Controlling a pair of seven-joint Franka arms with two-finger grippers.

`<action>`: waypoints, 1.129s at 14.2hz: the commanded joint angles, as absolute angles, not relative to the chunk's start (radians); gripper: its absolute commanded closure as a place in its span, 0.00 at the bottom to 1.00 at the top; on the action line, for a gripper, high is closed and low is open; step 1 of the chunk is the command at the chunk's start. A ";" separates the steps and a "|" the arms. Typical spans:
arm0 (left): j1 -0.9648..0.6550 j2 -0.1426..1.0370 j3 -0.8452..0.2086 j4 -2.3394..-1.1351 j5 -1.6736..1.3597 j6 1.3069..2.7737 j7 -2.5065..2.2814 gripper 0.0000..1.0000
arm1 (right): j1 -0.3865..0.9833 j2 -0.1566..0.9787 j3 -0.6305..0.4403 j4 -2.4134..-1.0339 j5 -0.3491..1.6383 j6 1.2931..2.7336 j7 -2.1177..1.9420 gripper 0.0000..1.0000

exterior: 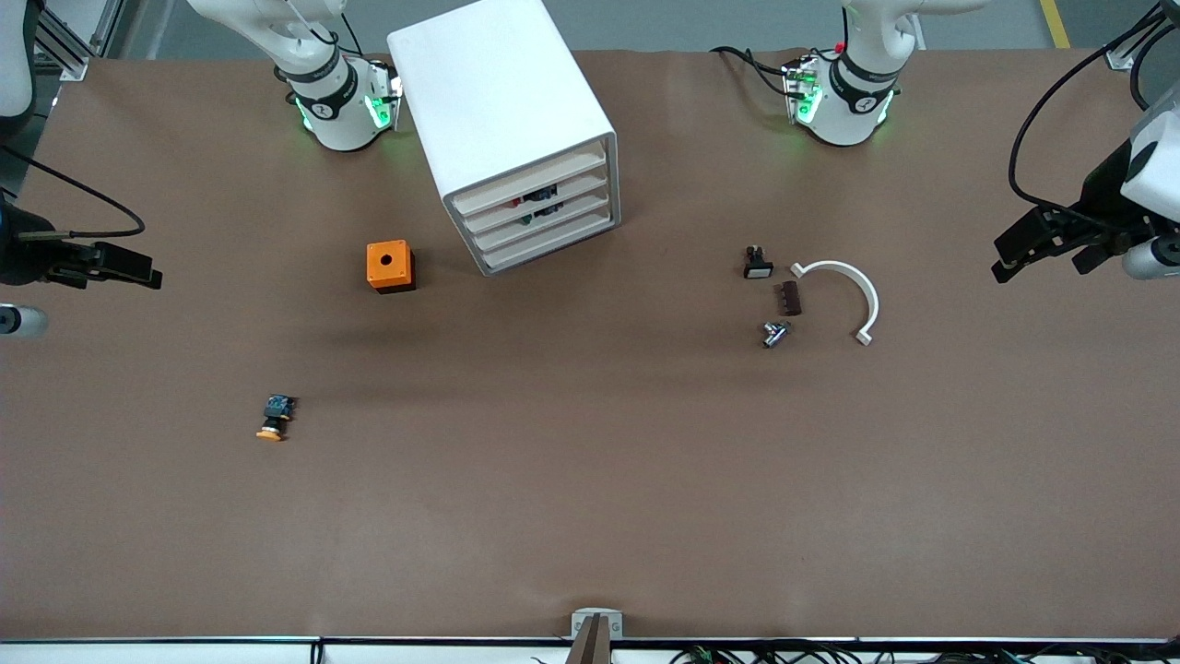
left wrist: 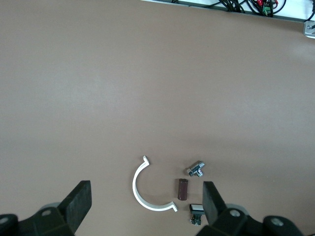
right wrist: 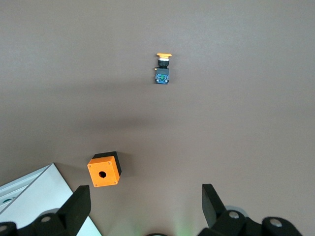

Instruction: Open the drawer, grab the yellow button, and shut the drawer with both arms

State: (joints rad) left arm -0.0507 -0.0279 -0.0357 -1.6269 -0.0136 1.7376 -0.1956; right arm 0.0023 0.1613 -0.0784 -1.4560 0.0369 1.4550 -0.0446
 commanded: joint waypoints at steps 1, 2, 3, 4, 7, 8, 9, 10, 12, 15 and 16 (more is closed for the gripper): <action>-0.048 -0.020 -0.041 -1.606 -0.017 1.723 -0.198 0.01 | -0.003 0.166 -0.074 -1.434 0.025 1.439 -0.031 0.00; -0.048 -0.020 -0.041 -1.602 -0.017 1.704 -0.199 0.01 | -0.005 0.169 -0.074 -1.428 0.025 1.439 -0.031 0.00; -0.051 -0.020 -0.041 -1.589 -0.017 1.697 -0.201 0.01 | -0.008 0.169 -0.074 -1.419 0.026 1.439 -0.029 0.00; -0.054 -0.017 -0.040 -1.573 -0.017 1.684 -0.201 0.01 | -0.009 0.170 -0.075 -1.419 0.028 1.439 -0.029 0.00; -0.054 0.034 -0.040 -1.493 -0.017 1.640 -0.201 0.01 | -0.017 0.167 -0.078 -1.396 0.026 1.437 -0.029 0.00; -0.052 0.035 -0.040 -1.491 -0.015 1.635 -0.201 0.01 | -0.017 0.166 -0.078 -1.384 0.026 1.436 -0.031 0.00; -0.052 0.037 -0.040 -1.493 -0.017 1.634 -0.201 0.01 | -0.017 0.163 -0.080 -1.382 0.026 1.424 -0.040 0.00; -0.052 0.037 -0.040 -1.494 -0.015 1.634 -0.201 0.01 | -0.017 0.161 -0.080 -1.382 0.028 1.405 -0.041 0.00; -0.052 0.037 -0.040 -1.494 -0.015 1.634 -0.201 0.00 | -0.015 0.143 -0.078 -1.382 0.028 1.370 -0.032 0.00; -0.052 0.038 -0.040 -1.496 -0.015 1.634 -0.199 0.01 | -0.012 0.100 -0.075 -1.394 0.029 1.368 -0.029 0.00; -0.052 0.038 -0.040 -1.496 -0.015 1.634 -0.199 0.00 | -0.012 0.089 -0.074 -1.394 0.031 1.370 -0.029 0.00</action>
